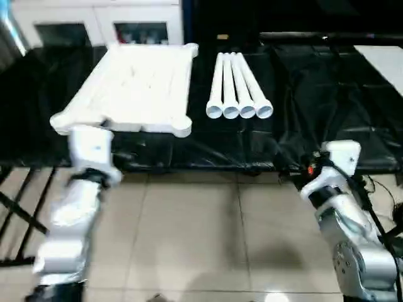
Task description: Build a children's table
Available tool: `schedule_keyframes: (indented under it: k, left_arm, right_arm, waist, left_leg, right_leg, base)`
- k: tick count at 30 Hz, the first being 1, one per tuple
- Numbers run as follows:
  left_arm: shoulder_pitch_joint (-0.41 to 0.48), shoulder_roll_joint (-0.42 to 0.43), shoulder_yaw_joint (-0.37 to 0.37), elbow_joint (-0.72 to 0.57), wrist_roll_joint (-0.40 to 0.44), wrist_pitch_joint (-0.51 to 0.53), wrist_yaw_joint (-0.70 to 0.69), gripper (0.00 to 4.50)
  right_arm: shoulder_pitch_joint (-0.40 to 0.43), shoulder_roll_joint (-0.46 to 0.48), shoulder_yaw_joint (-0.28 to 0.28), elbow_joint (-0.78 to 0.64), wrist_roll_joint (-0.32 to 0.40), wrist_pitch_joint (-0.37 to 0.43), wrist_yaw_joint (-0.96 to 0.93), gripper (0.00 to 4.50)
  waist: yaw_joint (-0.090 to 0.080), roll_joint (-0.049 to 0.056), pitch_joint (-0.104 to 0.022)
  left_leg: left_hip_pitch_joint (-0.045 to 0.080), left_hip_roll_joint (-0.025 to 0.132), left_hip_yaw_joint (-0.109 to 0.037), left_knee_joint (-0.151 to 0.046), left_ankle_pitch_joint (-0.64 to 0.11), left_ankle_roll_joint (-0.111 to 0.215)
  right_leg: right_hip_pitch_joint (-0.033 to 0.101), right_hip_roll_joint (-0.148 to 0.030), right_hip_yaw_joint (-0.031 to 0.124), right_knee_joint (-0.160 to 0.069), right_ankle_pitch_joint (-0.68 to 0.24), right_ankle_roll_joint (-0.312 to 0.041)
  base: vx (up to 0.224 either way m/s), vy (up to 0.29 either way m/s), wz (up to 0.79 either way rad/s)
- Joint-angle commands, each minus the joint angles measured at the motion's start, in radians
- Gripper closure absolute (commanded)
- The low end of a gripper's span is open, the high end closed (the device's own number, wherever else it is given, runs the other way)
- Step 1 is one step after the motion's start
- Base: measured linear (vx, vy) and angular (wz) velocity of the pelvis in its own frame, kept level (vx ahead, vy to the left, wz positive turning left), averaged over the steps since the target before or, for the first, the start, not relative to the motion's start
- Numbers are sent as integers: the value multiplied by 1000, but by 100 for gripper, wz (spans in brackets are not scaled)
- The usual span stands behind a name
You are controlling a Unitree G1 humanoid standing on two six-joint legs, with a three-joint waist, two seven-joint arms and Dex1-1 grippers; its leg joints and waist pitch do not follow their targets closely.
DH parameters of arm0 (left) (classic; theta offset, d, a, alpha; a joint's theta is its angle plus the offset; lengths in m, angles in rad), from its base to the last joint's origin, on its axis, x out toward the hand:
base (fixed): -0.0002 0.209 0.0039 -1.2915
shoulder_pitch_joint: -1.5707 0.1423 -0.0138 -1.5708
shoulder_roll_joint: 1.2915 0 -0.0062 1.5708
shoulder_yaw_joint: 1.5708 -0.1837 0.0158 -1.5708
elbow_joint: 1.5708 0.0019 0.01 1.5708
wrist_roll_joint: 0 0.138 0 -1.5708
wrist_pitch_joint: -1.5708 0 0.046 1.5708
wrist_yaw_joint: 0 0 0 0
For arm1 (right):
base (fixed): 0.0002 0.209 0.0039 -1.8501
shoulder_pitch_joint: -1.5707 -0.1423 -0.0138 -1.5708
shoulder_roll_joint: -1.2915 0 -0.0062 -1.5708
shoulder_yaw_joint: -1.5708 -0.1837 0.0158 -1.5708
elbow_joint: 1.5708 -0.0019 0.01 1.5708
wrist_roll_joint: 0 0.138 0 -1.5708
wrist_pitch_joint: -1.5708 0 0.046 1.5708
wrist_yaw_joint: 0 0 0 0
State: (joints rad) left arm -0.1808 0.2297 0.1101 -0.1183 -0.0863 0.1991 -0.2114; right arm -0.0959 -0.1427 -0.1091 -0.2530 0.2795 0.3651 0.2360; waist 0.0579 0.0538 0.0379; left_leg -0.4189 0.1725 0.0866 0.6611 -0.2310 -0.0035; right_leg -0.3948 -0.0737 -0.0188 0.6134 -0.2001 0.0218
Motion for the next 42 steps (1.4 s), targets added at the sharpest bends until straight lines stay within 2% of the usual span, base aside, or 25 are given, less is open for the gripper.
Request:
schedule_keyframes:
  k: [1,2,3,5,6,7,11,16,21,22,24,25,28,30,32,33,34,35,36,37,38,39,40,41,42]
  left_arm:
    - [-31,-2,21,44,-15,41,8,69]
    - [-31,-2,21,44,-15,41,8,69]
    - [-63,-3,11,81,-24,51,13,69]
    - [-114,-4,-37,146,-2,58,13,69]
    - [-114,-4,-37,146,-2,58,13,69]
    - [-120,7,-70,154,34,107,17,69]
    - [-66,20,-67,91,56,95,0,69]
    - [-5,16,-41,-28,41,132,23,69]
    - [-26,-6,-13,-63,8,172,56,69]
    - [-32,-6,-12,-60,7,170,54,69]
    - [-45,-5,-11,-51,5,170,50,69]
    - [-59,-2,-9,-37,3,168,45,69]
    - [-64,-1,3,-26,1,171,44,69]
    - [-58,-4,13,-18,4,174,60,69]
    - [-45,-4,20,-23,3,171,63,69]
    - [-42,-1,18,-27,5,173,62,69]
    - [-44,-1,20,-27,3,173,64,69]
    - [-47,-2,23,-26,-2,175,65,69]
    - [-50,-1,25,-24,-4,178,66,69]
    - [-55,1,28,-21,-9,177,65,69]
    - [-58,3,30,-18,-15,178,60,69]
    - [-60,6,30,-16,-18,178,55,69]
    - [-62,10,28,-9,-14,173,51,69]
    - [-63,13,26,-2,-10,169,47,69]
    - [-66,14,25,7,-7,165,45,69]
  right_arm:
    - [-9,-12,18,31,-1,35,2,0]
    - [-9,-12,18,31,-1,35,2,0]
    - [-7,-32,29,44,0,46,6,0]
    - [-11,-57,37,67,4,54,11,0]
    - [-11,-57,37,67,4,54,11,0]
    - [-18,-53,31,70,7,59,8,0]
    - [-27,-22,4,59,4,102,-13,0]
    - [12,0,0,53,14,91,-38,0]
    - [-30,-15,31,99,-19,53,-37,0]
    - [-36,-15,34,103,-22,52,-32,0]
    - [-50,-18,44,116,-34,40,-21,0]
    - [-68,-17,52,133,-37,36,-9,0]
    - [-96,-16,61,150,-33,27,17,0]
    - [-114,-16,65,164,-31,20,26,0]
    - [-132,-17,73,181,-35,9,33,0]
    - [-136,-16,74,185,-36,1,32,0]
    - [-143,-5,67,193,-19,1,34,0]
    - [-149,1,65,201,-12,-1,36,0]
    - [-154,1,70,208,-15,-7,36,0]
    - [-162,5,74,218,-22,-10,37,0]
    - [-167,9,75,226,-28,-14,35,0]
    - [-170,13,74,230,-32,-19,30,0]
    - [-172,18,73,235,-34,-24,26,0]
    - [-173,21,72,237,-36,-28,22,0]
    - [-171,22,73,240,-44,-33,13,0]
  waist:
    - [-24,12,-53]
    - [-38,25,-55]
    - [-43,15,-48]
    - [-42,-4,-38]
    - [-42,-4,-38]
    - [-47,-10,-33]
    - [-44,-30,-45]
    - [-53,-55,-46]
    - [-70,-60,-29]
    - [-56,-52,-28]
    - [-70,-55,-27]
    - [-74,-44,-30]
    - [-83,-36,-26]
    - [-85,-27,-36]
    - [-94,-21,-41]
    - [-109,-12,-50]
    - [-140,-13,-66]
    - [-110,-32,-54]
    - [-108,-44,-50]
    - [-86,-67,-32]
    - [-56,-117,-31]
    - [-27,-141,-10]
    - [-10,-132,-37]
    - [-3,-132,-32]
    - [3,-126,-34]
  left_leg:
    - [60,34,6,-117,24,176]
    - [73,56,-11,-124,-2,193]
    - [67,59,-7,-133,-39,170]
    - [73,50,19,-159,-336,-41]
    - [73,50,19,-159,-336,-41]
    - [77,31,31,-163,-484,-138]
    - [47,28,41,-162,-333,-110]
    - [50,26,56,-153,-407,-83]
    - [100,14,63,-148,-597,-50]
    - [2,-18,44,-155,-557,18]
    - [13,-28,41,-124,-508,49]
    - [-6,-26,34,-113,-433,57]
    - [2,-24,21,-136,-443,65]
    - [43,-30,2,-155,-377,127]
    - [106,-31,-46,-157,-255,281]
    - [192,-19,-119,-145,-180,427]
    - [303,70,-174,-119,-17,530]
    - [277,122,-182,-123,88,560]
    - [254,130,-171,-135,78,545]
    - [205,90,-101,-157,-7,437]
    - [144,-28,-17,-126,-188,283]
    - [118,-100,38,-26,-231,222]
    - [66,-105,16,71,-167,161]
    - [13,-105,-6,93,-61,112]
    - [6,-109,-11,91,-40,98]
  right_leg:
    - [15,10,-5,-51,-174,-258]
    - [8,20,-23,-18,-122,-228]
    - [8,19,-26,-21,-110,-209]
    - [6,-10,-5,-56,-152,-148]
    - [6,-10,-5,-56,-152,-148]
    - [6,-24,4,-79,-250,-101]
    - [27,-44,10,-82,-195,-58]
    - [14,-54,13,-103,-347,-63]
    - [22,-35,-25,-152,-715,-21]
    - [118,-78,-73,-154,-866,51]
    - [118,-115,-88,-181,-929,37]
    - [162,-133,-112,-197,-911,4]
    - [184,-98,-150,-194,-789,-44]
    - [195,-45,-157,-177,-553,-126]
    - [176,8,-156,-130,-370,-159]
    - [113,39,-145,-57,-308,-128]
    - [0,26,-92,39,-290,-43]
    - [-32,-16,-46,98,-251,19]
    - [-40,-32,-19,110,-199,29]
    - [-28,-48,16,72,-76,-19]
    - [70,-58,92,-50,-114,-2]
    - [94,-92,156,-136,-418,15]
    - [178,-133,227,-132,-588,-83]
    - [218,-101,203,-105,-525,-79]
    - [225,-87,207,-98,-417,-87]
  base:
    - [-26,164,-1]
    - [-23,194,4]
    - [-44,198,8]
    - [-52,180,12]
    - [-61,98,15]
    - [-61,98,15]
    - [-12,15,0]
    - [1,-36,1]
    - [25,-70,-1]
    - [35,-59,-5]
    - [54,-7,40]
    - [64,-1,52]
    - [106,-7,56]
    - [161,0,72]
    - [204,-14,78]
    - [260,-24,69]
    - [260,-24,69]
    - [250,-77,43]
    - [211,-116,16]
    - [211,-116,16]
    - [189,-111,11]
    - [172,-124,32]
    - [172,-124,32]
    - [190,-113,16]
    - [215,-75,4]
